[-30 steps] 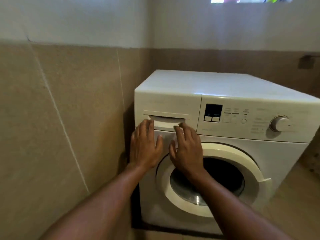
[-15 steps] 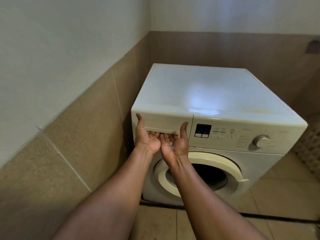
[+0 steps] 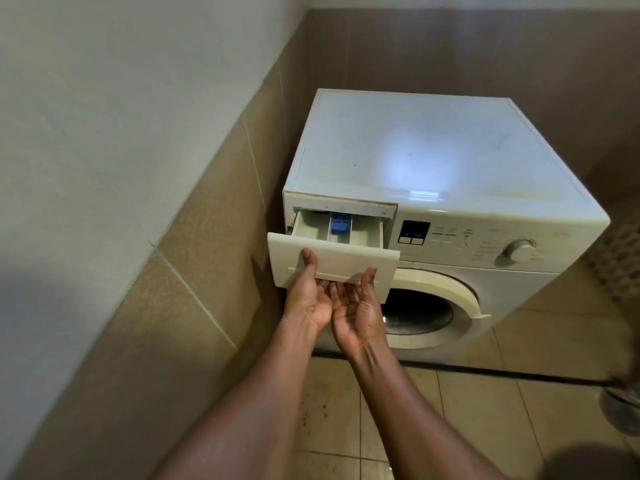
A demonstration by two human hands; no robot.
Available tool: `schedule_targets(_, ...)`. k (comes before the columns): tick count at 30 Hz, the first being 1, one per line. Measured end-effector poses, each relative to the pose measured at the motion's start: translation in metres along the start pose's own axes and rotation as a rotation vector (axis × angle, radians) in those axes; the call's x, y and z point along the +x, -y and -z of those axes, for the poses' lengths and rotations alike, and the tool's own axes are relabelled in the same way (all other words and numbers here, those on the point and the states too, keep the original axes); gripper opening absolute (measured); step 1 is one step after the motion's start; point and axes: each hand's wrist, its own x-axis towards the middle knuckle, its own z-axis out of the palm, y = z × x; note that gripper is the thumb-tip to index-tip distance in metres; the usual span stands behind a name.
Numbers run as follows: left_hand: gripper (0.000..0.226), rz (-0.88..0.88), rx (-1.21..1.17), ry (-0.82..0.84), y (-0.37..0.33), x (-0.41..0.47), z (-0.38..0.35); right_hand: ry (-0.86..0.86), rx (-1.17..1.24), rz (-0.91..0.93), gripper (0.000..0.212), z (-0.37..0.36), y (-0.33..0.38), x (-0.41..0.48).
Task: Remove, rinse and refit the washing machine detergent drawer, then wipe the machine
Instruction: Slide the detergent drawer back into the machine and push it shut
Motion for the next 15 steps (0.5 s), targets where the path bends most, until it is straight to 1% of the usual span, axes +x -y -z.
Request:
schedule_targets(2, 0.051, 0.013, -0.001, -0.02, 0.004, -0.018, 0.01, -0.029, -0.016, -0.016, 0.056, 0.004, -0.003, -0.02)
schedule_targets(4, 0.058, 0.008, -0.013, -0.03, 0.004, -0.029, 0.016, -0.041, -0.014, -0.03, 0.054, 0.004, -0.002, -0.033)
schedule_targets(6, 0.051, 0.005, -0.018, -0.035, 0.001, -0.035, 0.011, -0.042, -0.001, -0.035, 0.054, -0.001, 0.001, -0.038)
schedule_targets(8, 0.044, 0.006, -0.01, -0.056, 0.0, -0.038, 0.004, -0.048, -0.003, -0.038, 0.06, -0.004, 0.004, -0.038)
schedule_targets(13, 0.054, -0.022, -0.007, -0.1, 0.007, -0.031, 0.01, -0.079, 0.001, -0.072, 0.064, 0.002, 0.007, -0.024)
schedule_targets(15, 0.055, -0.037, -0.017, -0.086, 0.006, -0.021, 0.014, -0.082, 0.01, -0.071, 0.062, 0.001, 0.008, -0.017)
